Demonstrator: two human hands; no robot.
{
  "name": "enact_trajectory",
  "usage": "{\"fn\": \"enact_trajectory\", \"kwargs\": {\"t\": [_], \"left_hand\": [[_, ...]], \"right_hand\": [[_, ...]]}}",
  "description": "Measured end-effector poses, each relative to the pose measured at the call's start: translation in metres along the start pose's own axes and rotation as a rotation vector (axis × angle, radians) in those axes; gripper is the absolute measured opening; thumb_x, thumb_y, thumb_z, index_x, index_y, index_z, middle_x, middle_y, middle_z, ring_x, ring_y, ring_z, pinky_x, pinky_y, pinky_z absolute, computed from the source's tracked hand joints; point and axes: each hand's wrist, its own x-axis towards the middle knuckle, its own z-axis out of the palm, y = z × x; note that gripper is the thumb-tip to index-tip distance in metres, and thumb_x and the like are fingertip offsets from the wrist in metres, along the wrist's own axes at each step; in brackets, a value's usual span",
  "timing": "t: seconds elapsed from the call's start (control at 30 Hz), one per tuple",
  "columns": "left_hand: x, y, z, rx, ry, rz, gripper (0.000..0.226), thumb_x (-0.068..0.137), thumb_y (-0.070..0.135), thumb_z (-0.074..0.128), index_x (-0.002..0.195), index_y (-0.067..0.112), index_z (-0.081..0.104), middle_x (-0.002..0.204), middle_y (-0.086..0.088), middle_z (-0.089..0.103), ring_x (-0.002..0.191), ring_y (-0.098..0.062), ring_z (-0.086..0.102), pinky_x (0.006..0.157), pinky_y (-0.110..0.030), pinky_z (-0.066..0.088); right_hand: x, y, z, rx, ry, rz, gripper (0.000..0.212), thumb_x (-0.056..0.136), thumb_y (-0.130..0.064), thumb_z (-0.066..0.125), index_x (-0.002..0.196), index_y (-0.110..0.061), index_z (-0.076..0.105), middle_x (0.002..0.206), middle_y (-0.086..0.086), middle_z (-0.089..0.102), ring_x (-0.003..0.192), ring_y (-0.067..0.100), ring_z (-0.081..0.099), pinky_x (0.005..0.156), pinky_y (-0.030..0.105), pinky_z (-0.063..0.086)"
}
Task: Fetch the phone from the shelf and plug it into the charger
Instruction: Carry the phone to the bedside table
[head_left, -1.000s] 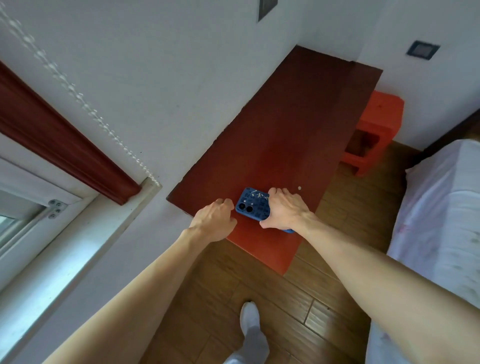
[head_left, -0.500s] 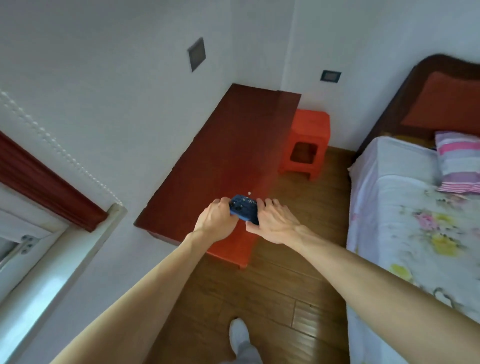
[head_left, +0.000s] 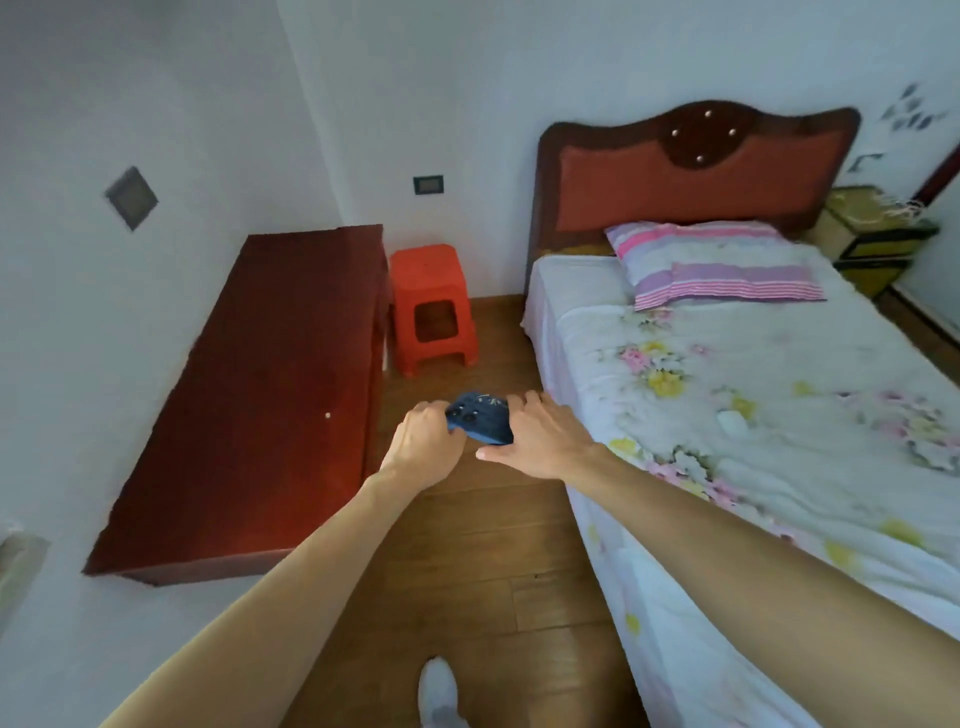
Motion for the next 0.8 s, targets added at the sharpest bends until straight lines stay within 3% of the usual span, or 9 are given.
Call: {"fn": "enact_trajectory", "kwargs": {"t": [0.13,0.4,0.57,0.8], "left_hand": [[0.006,0.047,0.016,0.061,-0.072,0.187,0.029,0.089,0.014,0.048,0.112,0.01,0.066,0.106,-0.016,0.063,0.098,-0.036,0.061,0.081,-0.038,0.047],[0.014,0.131,0.055,0.162,-0.335,0.605,0.037,0.095,0.016,0.048,0.13,0.01,0.056,0.127,-0.01,0.057,0.115,-0.028,0.057,0.099,-0.036,0.044],[-0.023,0.173,0.092,0.202,-0.49,0.894,0.037,0.094,0.015,0.049,0.13,0.013,0.054,0.121,-0.008,0.055,0.107,-0.027,0.058,0.088,-0.029,0.042],[-0.121,0.216,0.131,0.252,-0.69,1.191,0.03,0.094,0.016,0.048,0.12,0.008,0.062,0.118,-0.008,0.057,0.107,-0.028,0.059,0.089,-0.036,0.046]], "right_hand": [[-0.04,0.043,-0.012,-0.001,0.093,0.174,0.083,0.081,-0.074,0.054,0.132,-0.008,0.051,0.125,0.015,0.058,0.115,0.032,0.054,0.092,0.043,0.047],[-0.128,0.094,-0.012,0.012,0.18,0.616,0.077,0.086,-0.073,0.048,0.131,-0.011,0.048,0.127,0.013,0.057,0.115,0.032,0.053,0.096,0.047,0.043],[-0.205,0.093,0.003,0.105,0.223,0.908,0.079,0.085,-0.074,0.047,0.133,-0.011,0.047,0.128,0.013,0.056,0.117,0.032,0.051,0.096,0.047,0.041],[-0.33,0.065,0.026,0.176,0.199,1.243,0.087,0.078,-0.078,0.055,0.133,-0.011,0.049,0.13,0.013,0.056,0.121,0.032,0.049,0.095,0.046,0.042]]}}
